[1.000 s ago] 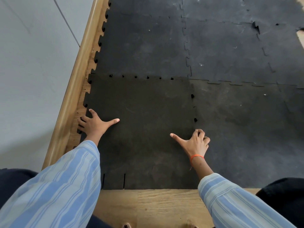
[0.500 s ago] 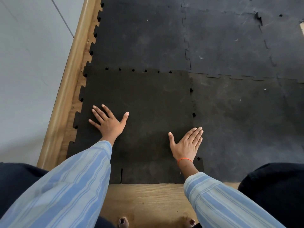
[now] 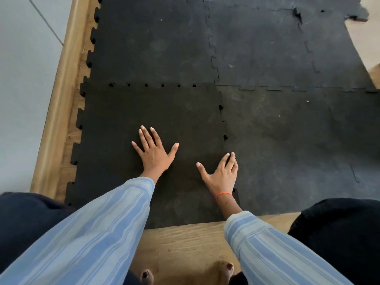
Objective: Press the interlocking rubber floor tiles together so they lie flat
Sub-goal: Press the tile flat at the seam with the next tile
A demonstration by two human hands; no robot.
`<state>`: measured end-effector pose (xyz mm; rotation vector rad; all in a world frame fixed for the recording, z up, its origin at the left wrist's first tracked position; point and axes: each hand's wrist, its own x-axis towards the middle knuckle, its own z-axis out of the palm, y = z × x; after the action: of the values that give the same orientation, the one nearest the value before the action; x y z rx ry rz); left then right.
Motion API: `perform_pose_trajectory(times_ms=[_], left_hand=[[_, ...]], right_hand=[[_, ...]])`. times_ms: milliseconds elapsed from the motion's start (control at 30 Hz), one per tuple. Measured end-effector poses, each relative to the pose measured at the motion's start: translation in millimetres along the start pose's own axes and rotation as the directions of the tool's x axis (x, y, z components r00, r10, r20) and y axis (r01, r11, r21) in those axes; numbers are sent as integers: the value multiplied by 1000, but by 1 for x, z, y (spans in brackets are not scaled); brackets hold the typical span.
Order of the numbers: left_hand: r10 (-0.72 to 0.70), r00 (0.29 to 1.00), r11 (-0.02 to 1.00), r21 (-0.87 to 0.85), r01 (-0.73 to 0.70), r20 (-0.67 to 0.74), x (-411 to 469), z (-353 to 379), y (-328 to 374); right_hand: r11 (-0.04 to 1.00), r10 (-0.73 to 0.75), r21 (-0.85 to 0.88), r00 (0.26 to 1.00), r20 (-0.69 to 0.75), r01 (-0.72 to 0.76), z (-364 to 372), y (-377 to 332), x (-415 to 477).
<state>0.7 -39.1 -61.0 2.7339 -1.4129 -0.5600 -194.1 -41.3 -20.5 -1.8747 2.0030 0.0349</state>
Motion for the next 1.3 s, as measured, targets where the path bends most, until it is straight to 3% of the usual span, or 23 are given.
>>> perform_pose_trajectory(times_ms=[133, 500, 967, 1300], left_hand=[[86, 996, 996, 31, -86, -3, -19, 12, 15], [74, 997, 996, 55, -75, 24, -16, 10, 17], [96, 995, 993, 68, -95, -14, -19, 12, 17], [72, 997, 995, 71, -73, 15, -18, 12, 19]], right_hand=[[1000, -10, -21, 999, 34, 11, -1, -1, -4], [994, -70, -69, 983, 169, 83, 7, 7, 1], [995, -34, -90, 989, 144, 47, 14, 10, -29], [993, -47, -91, 970, 240, 71, 6, 14, -9]])
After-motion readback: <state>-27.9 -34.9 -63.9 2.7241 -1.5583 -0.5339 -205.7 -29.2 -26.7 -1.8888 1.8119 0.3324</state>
